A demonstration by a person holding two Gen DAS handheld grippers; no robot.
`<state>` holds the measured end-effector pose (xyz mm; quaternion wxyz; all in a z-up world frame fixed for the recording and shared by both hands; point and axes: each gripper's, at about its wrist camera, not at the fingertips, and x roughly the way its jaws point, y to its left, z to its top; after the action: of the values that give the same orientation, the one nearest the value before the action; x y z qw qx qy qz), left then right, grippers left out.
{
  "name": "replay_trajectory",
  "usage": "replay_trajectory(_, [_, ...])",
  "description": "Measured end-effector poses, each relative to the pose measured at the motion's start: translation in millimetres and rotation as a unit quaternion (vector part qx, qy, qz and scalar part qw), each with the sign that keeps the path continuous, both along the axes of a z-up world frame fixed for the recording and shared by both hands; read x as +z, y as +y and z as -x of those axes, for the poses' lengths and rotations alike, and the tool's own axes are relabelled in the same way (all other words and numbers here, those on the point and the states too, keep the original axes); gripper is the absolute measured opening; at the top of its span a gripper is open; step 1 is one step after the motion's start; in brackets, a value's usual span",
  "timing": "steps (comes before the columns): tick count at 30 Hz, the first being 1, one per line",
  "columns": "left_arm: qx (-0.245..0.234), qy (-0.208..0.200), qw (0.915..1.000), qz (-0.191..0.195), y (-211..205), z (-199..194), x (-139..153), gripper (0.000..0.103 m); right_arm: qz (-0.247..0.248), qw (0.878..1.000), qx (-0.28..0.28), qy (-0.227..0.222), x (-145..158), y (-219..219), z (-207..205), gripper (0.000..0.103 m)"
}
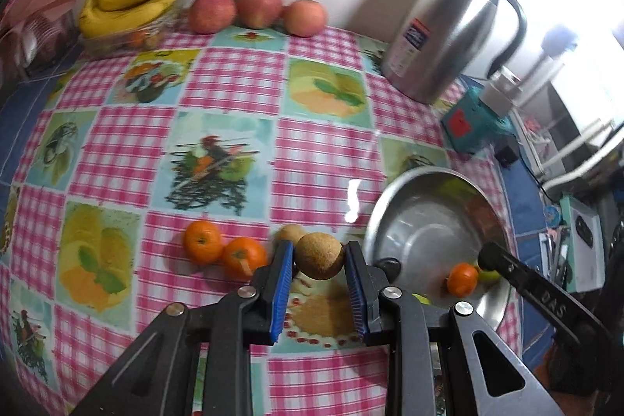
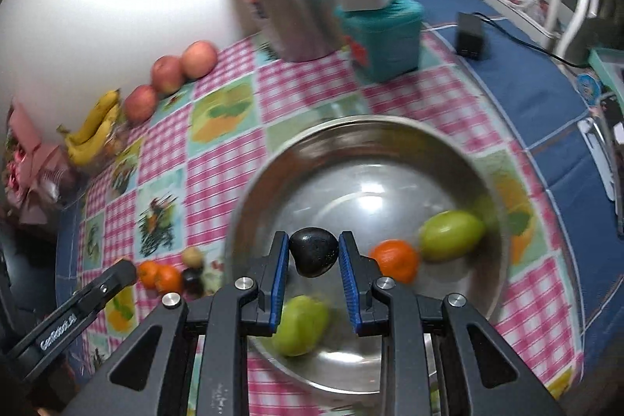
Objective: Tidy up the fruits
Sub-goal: 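Lift and carry the plum and kiwi over the steel bowl with both grippers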
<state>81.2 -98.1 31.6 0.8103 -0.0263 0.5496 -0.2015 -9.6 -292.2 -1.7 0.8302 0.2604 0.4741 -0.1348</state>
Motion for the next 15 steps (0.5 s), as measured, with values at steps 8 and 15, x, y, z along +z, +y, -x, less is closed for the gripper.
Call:
replay_trajectory(8, [-0.059, -0.036, 0.9976, -0.011, -42, 13, 3, 0.029, 0.008, 0.999, -0.035, -0.012, 0, -32, 10, 0.027])
replay_trajectory(15, [-0.084, -0.055, 0.9948, -0.019, -64, 13, -7, 0.029, 0.024, 0.999, -0.035, -0.022, 1, -35, 7, 0.027])
